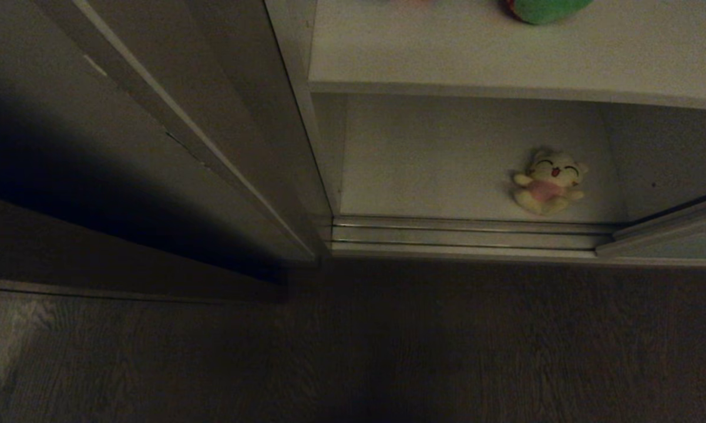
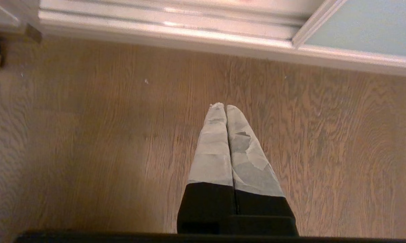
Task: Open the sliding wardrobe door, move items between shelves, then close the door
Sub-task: Place the pink doll on the higher shelf
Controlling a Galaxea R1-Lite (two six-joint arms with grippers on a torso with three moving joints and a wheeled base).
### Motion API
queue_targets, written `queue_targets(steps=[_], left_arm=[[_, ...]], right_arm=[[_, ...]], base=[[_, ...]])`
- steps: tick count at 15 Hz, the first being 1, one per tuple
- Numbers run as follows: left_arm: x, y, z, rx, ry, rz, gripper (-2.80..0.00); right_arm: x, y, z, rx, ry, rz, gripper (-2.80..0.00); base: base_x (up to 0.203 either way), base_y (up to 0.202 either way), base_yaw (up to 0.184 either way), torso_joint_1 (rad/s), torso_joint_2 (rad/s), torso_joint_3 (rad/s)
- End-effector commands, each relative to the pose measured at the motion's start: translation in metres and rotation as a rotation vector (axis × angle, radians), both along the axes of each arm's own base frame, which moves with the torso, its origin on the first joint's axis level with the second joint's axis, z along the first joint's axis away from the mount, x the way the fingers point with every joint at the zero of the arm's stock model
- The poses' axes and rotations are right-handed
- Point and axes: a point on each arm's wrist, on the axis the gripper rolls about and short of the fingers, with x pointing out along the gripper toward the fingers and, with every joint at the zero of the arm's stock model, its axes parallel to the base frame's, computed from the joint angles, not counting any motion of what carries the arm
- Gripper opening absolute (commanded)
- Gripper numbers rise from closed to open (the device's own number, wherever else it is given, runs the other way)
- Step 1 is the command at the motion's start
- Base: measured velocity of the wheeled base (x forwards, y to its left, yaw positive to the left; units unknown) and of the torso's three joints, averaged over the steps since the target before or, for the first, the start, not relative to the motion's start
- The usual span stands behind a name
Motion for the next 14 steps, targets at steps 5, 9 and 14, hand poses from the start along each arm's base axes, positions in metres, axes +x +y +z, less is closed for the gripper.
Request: queue_targets(steps=[5, 9, 14], left_arm=[[0.0000, 0.0000, 0.0000, 0.000, -0.001, 0.000, -2.80], [0.0001, 0.0000, -0.0001, 0.000, 0.002, 0.000, -2.80], [0.0000, 0.0000, -0.0001, -0.006, 0.000, 0.000, -2.80]], right_arm=[[0.0000, 0.0000, 0.0000, 0.000, -0.001, 0.002, -2.80], [0.0000, 0.0000, 0.0000, -0.001, -0.001, 0.001, -2.80], [0.0000, 0.0000, 0.0000, -0.001, -0.001, 0.001, -2.80]], base=[[0.000, 0.000, 0.000, 0.003, 0.00, -0.192], [0.000, 0.000, 0.000, 0.002, 0.00, -0.198], [0.000, 0.000, 0.000, 0.004, 0.00, -0.095]])
